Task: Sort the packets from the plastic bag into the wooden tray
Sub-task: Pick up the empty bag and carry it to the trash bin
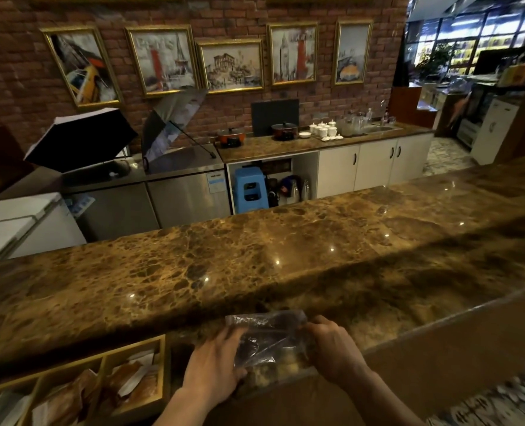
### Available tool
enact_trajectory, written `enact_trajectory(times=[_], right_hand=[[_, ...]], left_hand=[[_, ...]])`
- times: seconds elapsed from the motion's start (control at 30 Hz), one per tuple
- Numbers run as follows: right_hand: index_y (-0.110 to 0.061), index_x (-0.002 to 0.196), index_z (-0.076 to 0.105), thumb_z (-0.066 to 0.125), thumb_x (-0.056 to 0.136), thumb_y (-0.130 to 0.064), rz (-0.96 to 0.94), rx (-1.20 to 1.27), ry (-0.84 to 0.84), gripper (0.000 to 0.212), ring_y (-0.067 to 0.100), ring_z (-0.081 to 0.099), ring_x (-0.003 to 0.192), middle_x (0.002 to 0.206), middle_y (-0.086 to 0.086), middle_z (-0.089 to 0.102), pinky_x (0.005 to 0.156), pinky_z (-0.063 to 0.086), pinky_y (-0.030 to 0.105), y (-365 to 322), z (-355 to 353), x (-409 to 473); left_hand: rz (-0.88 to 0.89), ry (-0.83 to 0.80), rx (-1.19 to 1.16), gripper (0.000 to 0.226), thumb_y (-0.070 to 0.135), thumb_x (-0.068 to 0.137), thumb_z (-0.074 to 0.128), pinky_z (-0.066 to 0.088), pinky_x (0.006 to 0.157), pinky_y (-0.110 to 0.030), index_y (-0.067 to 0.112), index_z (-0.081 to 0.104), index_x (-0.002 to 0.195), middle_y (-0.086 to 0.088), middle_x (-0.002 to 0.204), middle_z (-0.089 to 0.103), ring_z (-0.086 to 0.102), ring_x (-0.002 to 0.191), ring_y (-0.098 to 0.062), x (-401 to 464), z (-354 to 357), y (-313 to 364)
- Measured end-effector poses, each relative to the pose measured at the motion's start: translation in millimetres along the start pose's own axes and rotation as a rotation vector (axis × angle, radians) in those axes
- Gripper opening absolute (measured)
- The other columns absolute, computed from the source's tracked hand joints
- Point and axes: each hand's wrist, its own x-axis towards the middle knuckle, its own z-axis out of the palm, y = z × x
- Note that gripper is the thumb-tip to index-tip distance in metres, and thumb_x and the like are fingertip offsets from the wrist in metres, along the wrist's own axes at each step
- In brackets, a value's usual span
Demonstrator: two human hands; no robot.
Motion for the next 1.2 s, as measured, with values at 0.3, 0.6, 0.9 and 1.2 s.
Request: enact_trajectory(times=[0.3, 0.6, 0.9, 1.2], right_hand=[[-0.029, 0.124, 0.069, 0.057, 0.093, -0.02, -0.041, 0.025, 0.134, 0.034, 0.017, 0.064, 0.114, 0.127, -0.008, 0.064, 0.096, 0.049, 0.029, -33, -25, 14], [-0.033, 0.132, 0.062, 0.06, 0.096, -0.023, -0.099, 0.071, 0.231, 0.038, 0.012, 0.056, 0.12, 0.13, -0.007, 0.063, 0.102, 0.045, 0.026, -111, -66, 25], [-0.029, 0.127, 0.066, 0.067, 0.094, -0.017, -0.254, 0.115, 0.354, 0.036, 0.009, 0.064, 0.111, 0.127, -0.008, 0.065, 0.094, 0.056, 0.029, -215, -109, 22], [-0.029, 0.127, 0.067, 0.07, 0.091, -0.017, -0.433, 0.076, 0.37, 0.038, 0.01, 0.063, 0.111, 0.122, -0.009, 0.066, 0.096, 0.054, 0.028, -327, -99, 9]], left_hand=[[-0.023, 0.131, -0.008, 0.074, 0.043, 0.086, 0.07, 0.043, 0.109, -0.039, 0.042, 0.03, 0.148, 0.008, 0.151, 0.044, 0.047, 0.135, -0.02, -1, -38, -16], [0.009, 0.361, -0.049, 0.071, 0.04, 0.087, 0.07, 0.046, 0.103, -0.032, 0.04, 0.034, 0.148, 0.013, 0.145, 0.049, 0.052, 0.128, -0.014, -34, -104, -61], [-0.027, 0.579, -0.095, 0.071, 0.033, 0.086, 0.075, 0.047, 0.102, -0.033, 0.041, 0.038, 0.145, 0.015, 0.145, 0.049, 0.05, 0.128, -0.015, -83, -184, -110], [-0.119, 0.694, -0.09, 0.067, 0.035, 0.087, 0.072, 0.047, 0.101, -0.027, 0.044, 0.036, 0.143, 0.013, 0.143, 0.05, 0.05, 0.128, -0.012, -167, -219, -186]])
